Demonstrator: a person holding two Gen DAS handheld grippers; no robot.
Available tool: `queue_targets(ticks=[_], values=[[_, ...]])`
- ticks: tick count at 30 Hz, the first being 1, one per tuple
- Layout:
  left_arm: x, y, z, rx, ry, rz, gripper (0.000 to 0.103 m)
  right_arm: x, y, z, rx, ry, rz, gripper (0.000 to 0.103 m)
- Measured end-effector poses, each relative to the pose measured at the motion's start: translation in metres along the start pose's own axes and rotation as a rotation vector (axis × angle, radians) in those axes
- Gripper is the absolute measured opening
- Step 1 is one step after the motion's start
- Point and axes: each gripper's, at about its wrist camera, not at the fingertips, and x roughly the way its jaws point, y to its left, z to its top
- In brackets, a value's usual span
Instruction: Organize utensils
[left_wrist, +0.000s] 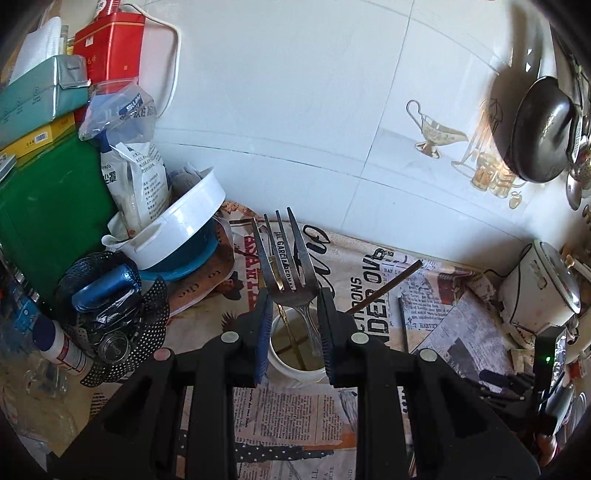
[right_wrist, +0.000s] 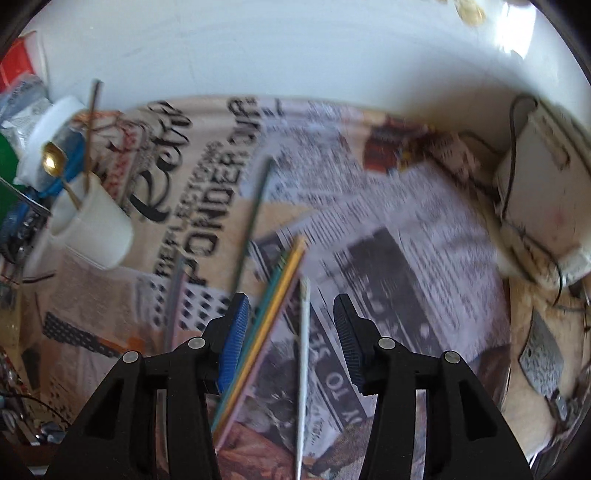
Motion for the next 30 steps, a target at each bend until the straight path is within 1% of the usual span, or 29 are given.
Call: queue_targets(ticks=[5,8,14,16,19,24,27,29,30], values=[[0.013,-0.006,-0.002,0.024,0.029,-0.004,0.023,0.019,-0.015,-0.021,0.039,0.084,-0.03,0.044],[0.018,-0.009,-0.004,0.033,0.043,-0.007,0.023,0.03,-0.019,-0.031,0.055,0.128,-0.027,0.044],[0.024,-0.009,-0.003,0.034,0.058,-0.013,0.023,0.046,-0.017,-0.037,0.078,0.171,-0.003,0.044],[0.025,-0.007,-0.002,0.029,0.058,-0.013,0.023,0.051,-0.017,-0.038,0.082,0.183,-0.011,0.043],[0.026,-0.003,-0.001,0.023,0.058,-0.011,0.023,0.058,-0.018,-0.037,0.084,0.195,-0.014,0.037],[0.026,0.001,-0.001,0.014,0.055,-0.01,0.023,0.061,-0.015,-0.034,0.058,0.175,-0.032,0.033],[0.026,0.003,-0.001,0.005,0.051,-0.011,0.023,0.061,-0.013,-0.033,0.051,0.155,-0.03,0.027],[0.025,0.003,-0.001,0.001,0.048,-0.012,0.023,0.062,-0.006,-0.031,0.039,0.146,-0.026,0.015],[0.025,0.003,-0.001,0.0,0.047,-0.013,0.023,0.062,-0.002,-0.03,0.028,0.138,-0.029,0.012]])
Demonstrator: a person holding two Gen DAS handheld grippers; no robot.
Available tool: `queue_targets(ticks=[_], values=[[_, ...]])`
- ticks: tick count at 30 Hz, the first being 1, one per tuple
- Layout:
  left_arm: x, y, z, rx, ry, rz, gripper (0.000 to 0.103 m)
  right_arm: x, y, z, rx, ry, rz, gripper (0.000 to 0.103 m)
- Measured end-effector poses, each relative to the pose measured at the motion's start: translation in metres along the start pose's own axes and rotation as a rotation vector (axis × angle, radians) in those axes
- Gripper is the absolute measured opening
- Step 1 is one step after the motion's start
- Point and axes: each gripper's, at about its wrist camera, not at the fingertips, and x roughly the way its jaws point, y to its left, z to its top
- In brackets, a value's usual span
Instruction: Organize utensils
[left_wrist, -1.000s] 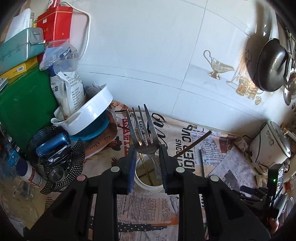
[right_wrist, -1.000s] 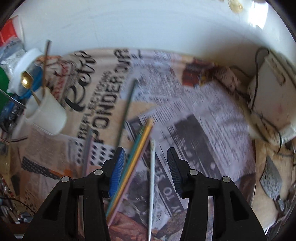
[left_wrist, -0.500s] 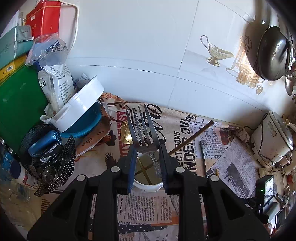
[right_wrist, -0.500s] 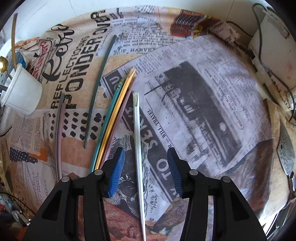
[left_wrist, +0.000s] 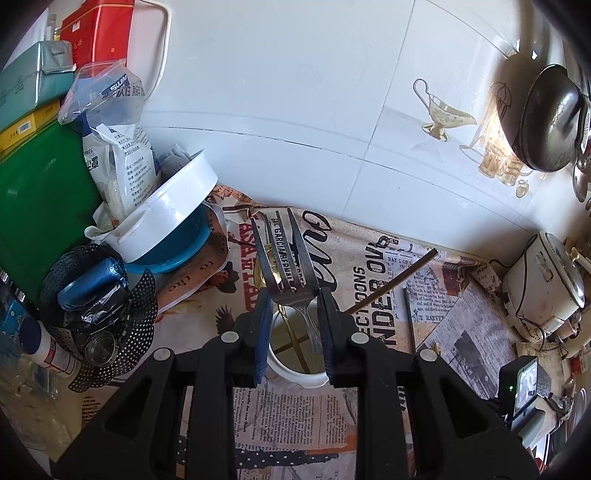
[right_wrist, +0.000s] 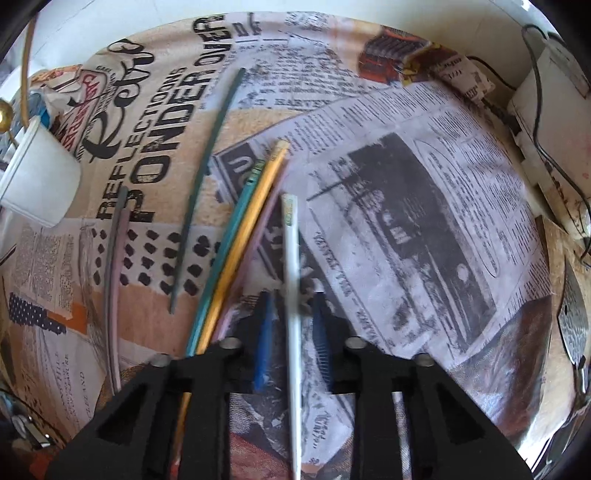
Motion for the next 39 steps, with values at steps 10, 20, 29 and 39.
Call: queue_targets(ticks=[10,20,29,39], values=[[-0.015,-0.002,-0.004,0.01,-0.026,-0.006,0.023,-0.011,-0.003,-0.01,0.068,-0.031,0.061,0.006],[-0.041,-0.013,-0.015,0.05,-0.066,-0.028,0.023,-0.083,-0.022,-0.034,0.155,-0.237,0.091,0.006],[-0.067,-0.021,-0.026,0.075,-0.105,-0.051,0.023,-0.146,-0.01,-0.042,0.139,-0.436,0.114,0.006],[-0.078,-0.023,-0.025,0.087,-0.13,-0.063,0.023,-0.196,0.017,-0.032,0.068,-0.591,0.184,0.006]])
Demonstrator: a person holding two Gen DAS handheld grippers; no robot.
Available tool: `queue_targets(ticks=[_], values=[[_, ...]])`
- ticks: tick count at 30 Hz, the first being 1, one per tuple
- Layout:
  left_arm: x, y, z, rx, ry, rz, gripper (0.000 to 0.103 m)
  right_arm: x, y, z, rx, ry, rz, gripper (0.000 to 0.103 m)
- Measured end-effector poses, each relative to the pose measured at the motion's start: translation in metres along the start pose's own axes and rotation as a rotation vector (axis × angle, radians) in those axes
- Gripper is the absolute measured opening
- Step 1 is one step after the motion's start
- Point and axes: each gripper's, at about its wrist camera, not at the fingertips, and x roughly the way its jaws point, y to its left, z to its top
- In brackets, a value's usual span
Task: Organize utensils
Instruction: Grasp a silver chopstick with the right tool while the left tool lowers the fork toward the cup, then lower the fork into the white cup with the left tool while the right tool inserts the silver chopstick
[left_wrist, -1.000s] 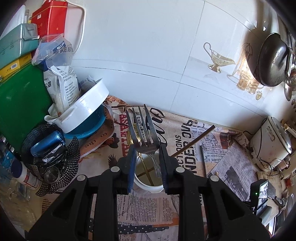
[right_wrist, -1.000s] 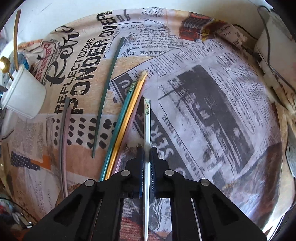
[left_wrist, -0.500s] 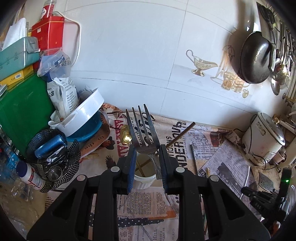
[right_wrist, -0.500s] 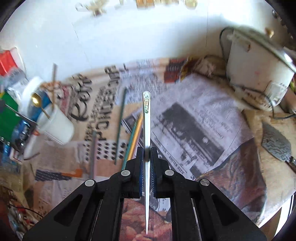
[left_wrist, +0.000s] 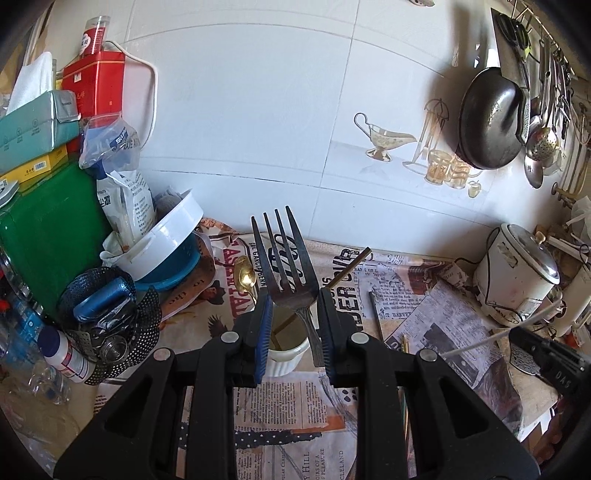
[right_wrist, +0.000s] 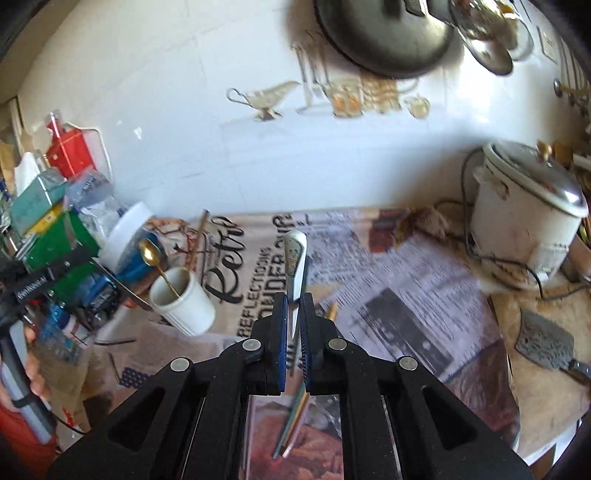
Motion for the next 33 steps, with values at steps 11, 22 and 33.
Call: queue_targets(ticks=[11,22,33], values=[[-0.003,0.015,0.011,-0.032,-0.036,0.023,0.023,-0.002,0.051,0.033,-0.113,-0.055,0.14,0.006],[0.008,0.033,0.029,-0.056,-0.048,0.062,0.023,0.018,0.1,0.073,-0.198,-0.095,0.27,0.006],[0.038,0.043,0.034,-0.07,0.006,0.086,0.023,0.068,0.125,0.09,-0.232,-0.061,0.357,0.006]])
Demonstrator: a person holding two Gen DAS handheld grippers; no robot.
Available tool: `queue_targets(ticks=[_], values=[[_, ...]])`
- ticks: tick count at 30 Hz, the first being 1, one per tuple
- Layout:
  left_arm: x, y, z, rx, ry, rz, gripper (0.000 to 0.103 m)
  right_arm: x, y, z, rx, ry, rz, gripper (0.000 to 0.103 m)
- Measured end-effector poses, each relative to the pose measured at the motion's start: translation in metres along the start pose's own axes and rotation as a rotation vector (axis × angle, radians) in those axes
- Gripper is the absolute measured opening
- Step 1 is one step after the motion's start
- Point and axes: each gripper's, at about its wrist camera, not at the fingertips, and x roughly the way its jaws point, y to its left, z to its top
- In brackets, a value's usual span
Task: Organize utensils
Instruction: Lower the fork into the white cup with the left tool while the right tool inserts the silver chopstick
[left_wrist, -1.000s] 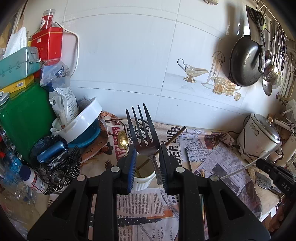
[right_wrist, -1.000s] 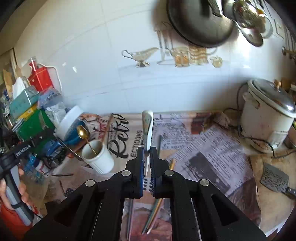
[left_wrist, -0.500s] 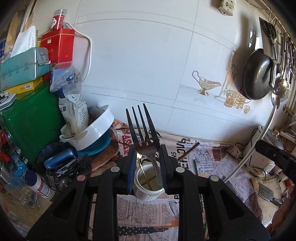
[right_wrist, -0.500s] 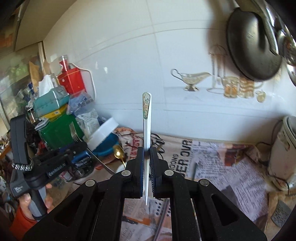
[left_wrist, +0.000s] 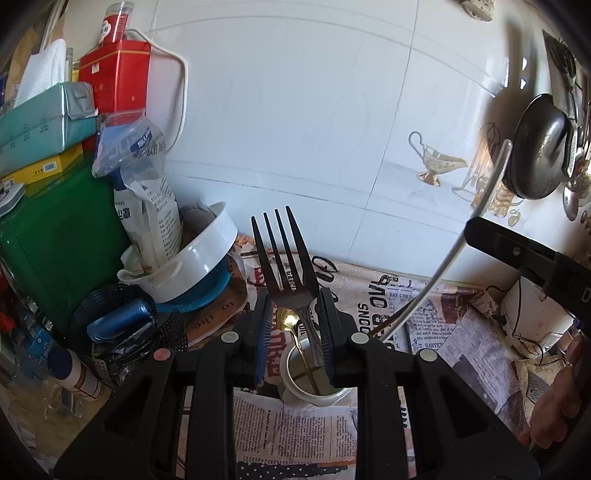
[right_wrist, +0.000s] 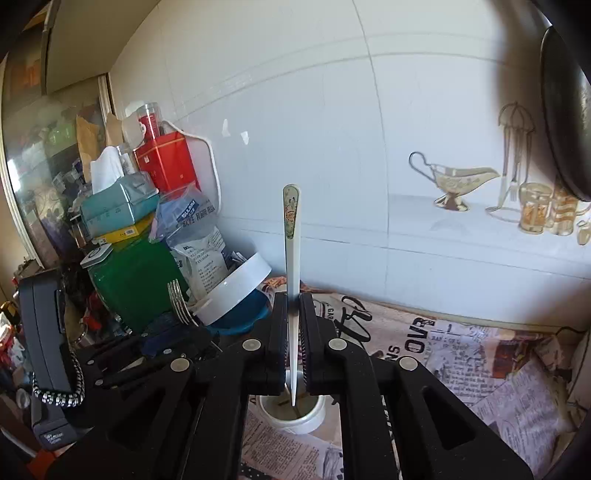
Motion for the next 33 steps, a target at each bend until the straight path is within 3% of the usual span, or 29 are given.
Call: queue_targets(ticks=[18,27,33], values=[[0.066,0.003,-0.036,-0.019,0.196,0.02,0.023,0.072,-0.021,-0.036,0.038,0.244,0.034,0.006],[0.087,0.002,-0.046,-0.008,0.266,0.027,0.023,0.084,-0.021,-0.045,0.018,0.301,0.027,0.006],[0.088,0.003,-0.046,-0.003,0.271,0.021,0.023,0.079,-0.017,-0.042,-0.017,0.303,0.023,0.006]])
